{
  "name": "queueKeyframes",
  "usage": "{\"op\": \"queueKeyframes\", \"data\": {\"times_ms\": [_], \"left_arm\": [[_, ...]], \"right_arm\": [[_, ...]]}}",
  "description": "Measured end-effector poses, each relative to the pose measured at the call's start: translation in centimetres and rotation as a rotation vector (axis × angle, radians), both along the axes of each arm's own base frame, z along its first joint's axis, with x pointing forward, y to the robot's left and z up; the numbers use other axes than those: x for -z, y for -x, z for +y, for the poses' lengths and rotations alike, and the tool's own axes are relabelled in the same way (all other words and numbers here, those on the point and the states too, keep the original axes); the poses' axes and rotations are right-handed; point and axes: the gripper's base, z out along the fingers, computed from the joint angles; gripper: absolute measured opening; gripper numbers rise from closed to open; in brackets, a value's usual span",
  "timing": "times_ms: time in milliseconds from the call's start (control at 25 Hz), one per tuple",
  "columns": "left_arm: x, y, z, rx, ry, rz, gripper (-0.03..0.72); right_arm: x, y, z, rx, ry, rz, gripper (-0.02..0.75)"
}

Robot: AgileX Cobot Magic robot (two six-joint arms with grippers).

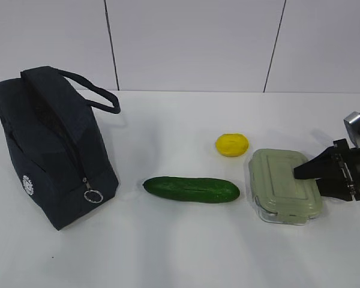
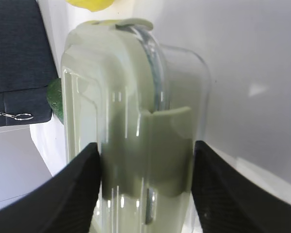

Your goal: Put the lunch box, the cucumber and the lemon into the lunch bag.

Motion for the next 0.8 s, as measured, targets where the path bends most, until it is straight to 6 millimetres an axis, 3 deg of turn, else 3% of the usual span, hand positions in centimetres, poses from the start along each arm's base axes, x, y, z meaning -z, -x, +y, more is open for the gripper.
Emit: {"op": "queueKeyframes", "data": {"times_ms": [800], "left_arm": [[0.00,0.00,0.00,0.000,0.000,0.000,0.236]], "right_arm": [[0.01,-0.02,-0.01,0.003,0.001,-0.001,0.409]]}}
